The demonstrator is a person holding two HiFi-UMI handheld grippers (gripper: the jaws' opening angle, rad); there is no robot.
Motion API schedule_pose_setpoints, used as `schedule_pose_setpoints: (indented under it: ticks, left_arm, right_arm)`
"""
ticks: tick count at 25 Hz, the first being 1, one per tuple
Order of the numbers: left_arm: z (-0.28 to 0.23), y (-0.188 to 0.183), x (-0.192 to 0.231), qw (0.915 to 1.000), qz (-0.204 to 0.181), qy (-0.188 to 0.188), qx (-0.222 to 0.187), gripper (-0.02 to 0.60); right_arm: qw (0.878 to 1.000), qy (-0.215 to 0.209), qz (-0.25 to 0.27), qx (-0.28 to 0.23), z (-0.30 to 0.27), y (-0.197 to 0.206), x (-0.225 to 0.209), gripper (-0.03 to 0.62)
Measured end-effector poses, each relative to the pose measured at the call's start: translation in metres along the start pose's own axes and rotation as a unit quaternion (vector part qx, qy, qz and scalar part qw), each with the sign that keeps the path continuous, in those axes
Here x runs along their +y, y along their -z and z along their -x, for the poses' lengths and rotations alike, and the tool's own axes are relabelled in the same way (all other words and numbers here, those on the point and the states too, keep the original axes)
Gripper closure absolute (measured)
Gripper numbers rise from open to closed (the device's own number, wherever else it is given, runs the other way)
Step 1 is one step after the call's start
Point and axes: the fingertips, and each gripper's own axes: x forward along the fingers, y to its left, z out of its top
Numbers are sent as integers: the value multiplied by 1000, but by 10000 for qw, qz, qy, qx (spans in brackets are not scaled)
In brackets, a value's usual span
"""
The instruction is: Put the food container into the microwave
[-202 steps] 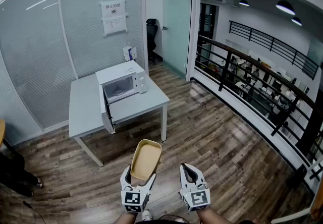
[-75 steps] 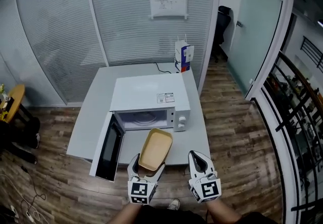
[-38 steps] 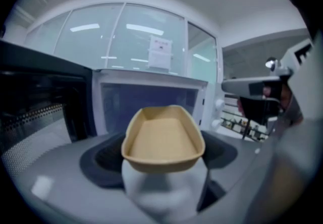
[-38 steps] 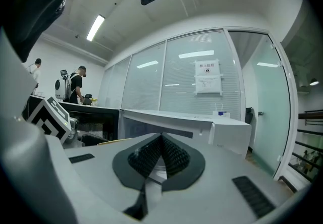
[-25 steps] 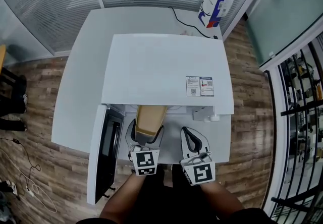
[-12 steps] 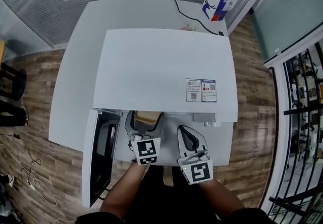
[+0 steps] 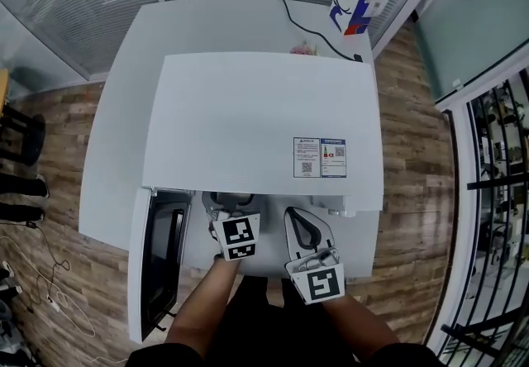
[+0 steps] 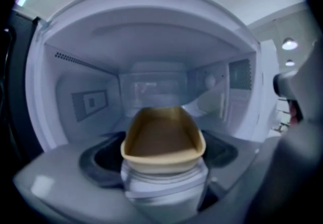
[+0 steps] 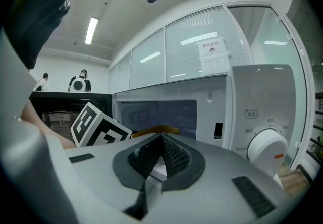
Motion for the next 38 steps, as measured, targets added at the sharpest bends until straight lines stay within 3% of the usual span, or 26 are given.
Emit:
schedule_pose_setpoints:
  ticks: [10,19,20,23,28,38]
  left_arm:
    - [-3,5,-2,9997,176,-29,156,67]
    - [57,-18,-8,9996,78,106,-242,74]
    - [64,-23,-9,9996,44,132,-265,88]
    - [89,-34,-5,9991,-93,130,-387,241]
    - [133,-41,9,9990,-1,69,-447,575]
    - [166,-62,22,9971,108,82,-752,575]
  right_arm:
    - [10000,-18,-54,-77,2,-6,2,595]
    - [9994,31,30,-338,12,-32,8,595]
    - [9991,25,65,-419,13,-38,10,595]
    - [9982,19,131,-590,18,-51,13,595]
    - [9974,100,218,-675,39,-68,19,595]
    - [9947,187,353,-950,57,-101,27,595]
